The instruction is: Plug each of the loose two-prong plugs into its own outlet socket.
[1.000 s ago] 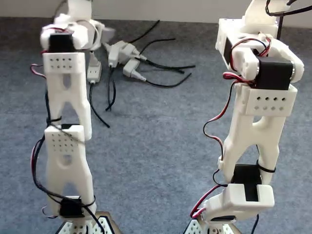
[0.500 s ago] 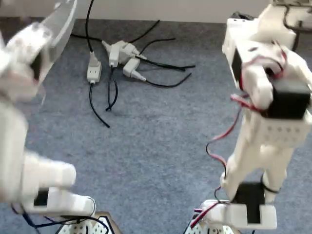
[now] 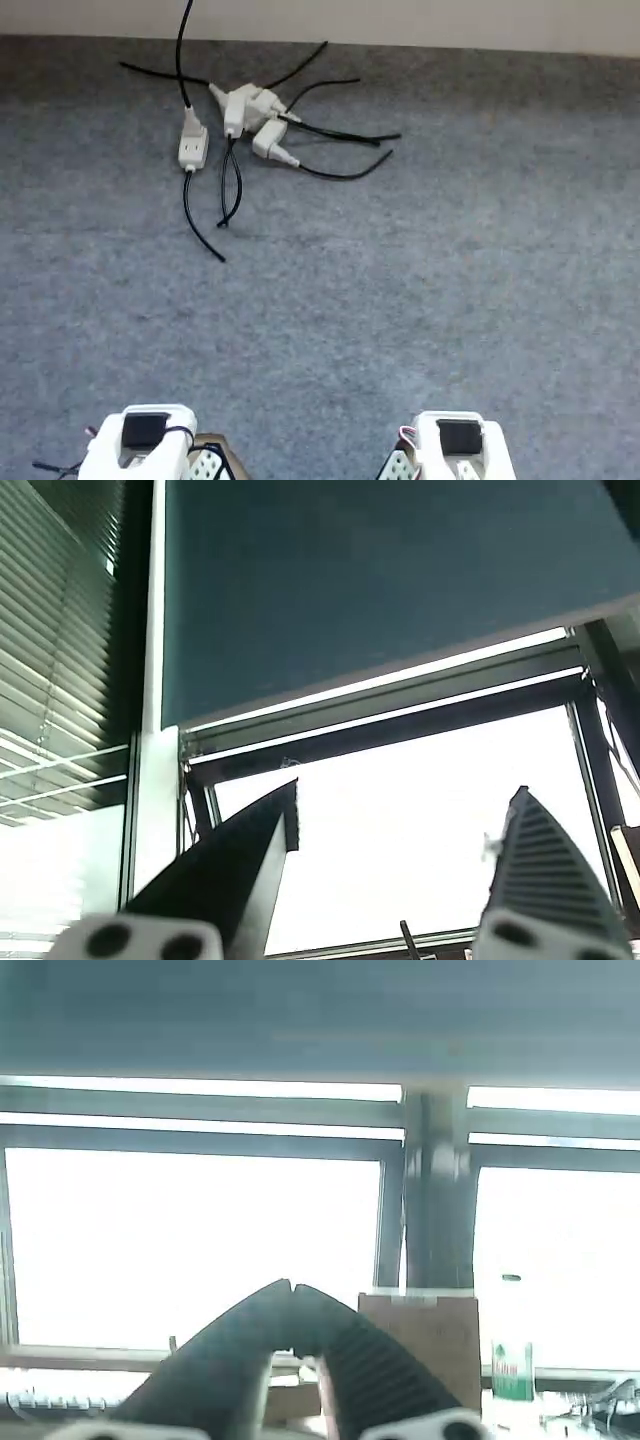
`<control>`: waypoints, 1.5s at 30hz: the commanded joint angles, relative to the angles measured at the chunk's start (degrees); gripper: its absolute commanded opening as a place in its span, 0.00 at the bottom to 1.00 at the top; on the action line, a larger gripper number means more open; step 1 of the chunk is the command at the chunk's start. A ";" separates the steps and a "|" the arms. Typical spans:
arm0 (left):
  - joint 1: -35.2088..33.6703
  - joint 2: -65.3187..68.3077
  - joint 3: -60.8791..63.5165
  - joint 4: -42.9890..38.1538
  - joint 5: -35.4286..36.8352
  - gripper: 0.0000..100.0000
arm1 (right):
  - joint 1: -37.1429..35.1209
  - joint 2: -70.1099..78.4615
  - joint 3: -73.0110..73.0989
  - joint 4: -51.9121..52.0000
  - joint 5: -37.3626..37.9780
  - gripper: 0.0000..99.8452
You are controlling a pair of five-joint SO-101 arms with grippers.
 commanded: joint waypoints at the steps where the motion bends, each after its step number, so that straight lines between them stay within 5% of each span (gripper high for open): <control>1: -0.84 -5.23 0.66 0.44 0.35 0.25 | 0.40 -8.13 0.48 -0.40 -0.09 0.01; 6: -0.75 -15.96 16.92 0.53 0.44 0.24 | 0.40 -17.89 4.09 3.38 -0.44 0.01; 16: -0.66 -40.84 83.65 -0.79 6.07 0.24 | 0.13 -21.85 36.53 5.41 -0.18 0.01; 27: -0.75 -51.56 142.81 -26.02 6.07 0.24 | 0.13 -22.29 88.31 -7.43 0.09 0.01; 30: -0.75 -54.64 156.26 -32.88 6.07 0.24 | 0.13 -22.37 100.53 -11.65 5.45 0.01; 41: -0.84 -63.87 182.73 -35.43 6.24 0.24 | 0.31 -22.37 131.82 -20.35 10.29 0.01; 45: -0.75 -63.78 184.40 -29.63 6.33 0.24 | 0.40 -22.37 141.49 -23.16 10.20 0.01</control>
